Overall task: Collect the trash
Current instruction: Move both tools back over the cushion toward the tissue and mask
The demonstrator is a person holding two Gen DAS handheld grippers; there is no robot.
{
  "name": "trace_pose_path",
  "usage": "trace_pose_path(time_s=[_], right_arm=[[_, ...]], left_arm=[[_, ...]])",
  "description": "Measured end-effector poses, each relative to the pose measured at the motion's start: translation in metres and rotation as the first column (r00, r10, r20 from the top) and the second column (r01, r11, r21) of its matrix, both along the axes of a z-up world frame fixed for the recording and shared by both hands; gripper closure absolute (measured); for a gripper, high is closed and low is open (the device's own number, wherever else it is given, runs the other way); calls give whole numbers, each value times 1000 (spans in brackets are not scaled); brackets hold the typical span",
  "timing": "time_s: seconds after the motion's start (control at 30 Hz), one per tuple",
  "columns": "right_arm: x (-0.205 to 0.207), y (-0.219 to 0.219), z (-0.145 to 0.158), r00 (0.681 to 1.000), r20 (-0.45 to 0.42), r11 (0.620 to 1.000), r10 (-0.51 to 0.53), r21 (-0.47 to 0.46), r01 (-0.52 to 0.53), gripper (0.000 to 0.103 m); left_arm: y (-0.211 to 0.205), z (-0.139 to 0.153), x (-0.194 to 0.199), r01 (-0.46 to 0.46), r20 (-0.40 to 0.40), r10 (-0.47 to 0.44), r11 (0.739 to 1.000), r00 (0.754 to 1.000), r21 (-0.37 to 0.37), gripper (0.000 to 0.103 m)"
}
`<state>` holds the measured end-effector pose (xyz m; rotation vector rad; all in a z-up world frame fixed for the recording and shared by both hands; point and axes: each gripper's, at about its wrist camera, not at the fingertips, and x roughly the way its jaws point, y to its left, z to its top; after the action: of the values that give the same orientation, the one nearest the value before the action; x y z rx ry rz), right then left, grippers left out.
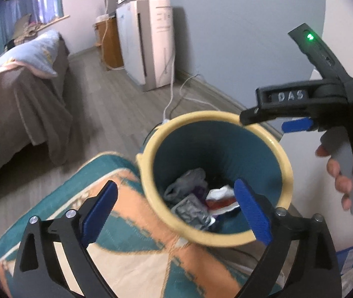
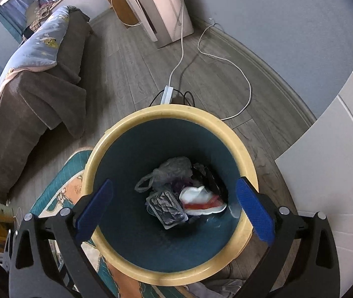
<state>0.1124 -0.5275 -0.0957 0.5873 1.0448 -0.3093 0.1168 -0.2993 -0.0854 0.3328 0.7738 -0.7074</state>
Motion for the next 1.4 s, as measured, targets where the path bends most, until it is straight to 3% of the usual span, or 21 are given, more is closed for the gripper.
trace_pose_path(time_s=[0.37,0.6,0.73,1.1,1.4], right_arm=[[2,37,41,996,50,992,73,-106,-67,6],[-8,91,64,982,78,977,173,-138,-162,6],[-12,128,69,970,65,959,232,-182,-217,6],[-32,218,57,950,-2,928,311,-216,-304,6],[-56,300,22,899,-96,869,428,-228,-439,6]], left_arm=[[87,52,-17,-108,42,108,994,993,2,6],[167,85,-33,-224,113,220,974,969,23,6],[203,92,-42,-290,106,288,957,952,0,6],[295,87,-67,-465,61,467,884,882,-54,6],[311,72,-80,-449,99,445,893,890,33,6]])
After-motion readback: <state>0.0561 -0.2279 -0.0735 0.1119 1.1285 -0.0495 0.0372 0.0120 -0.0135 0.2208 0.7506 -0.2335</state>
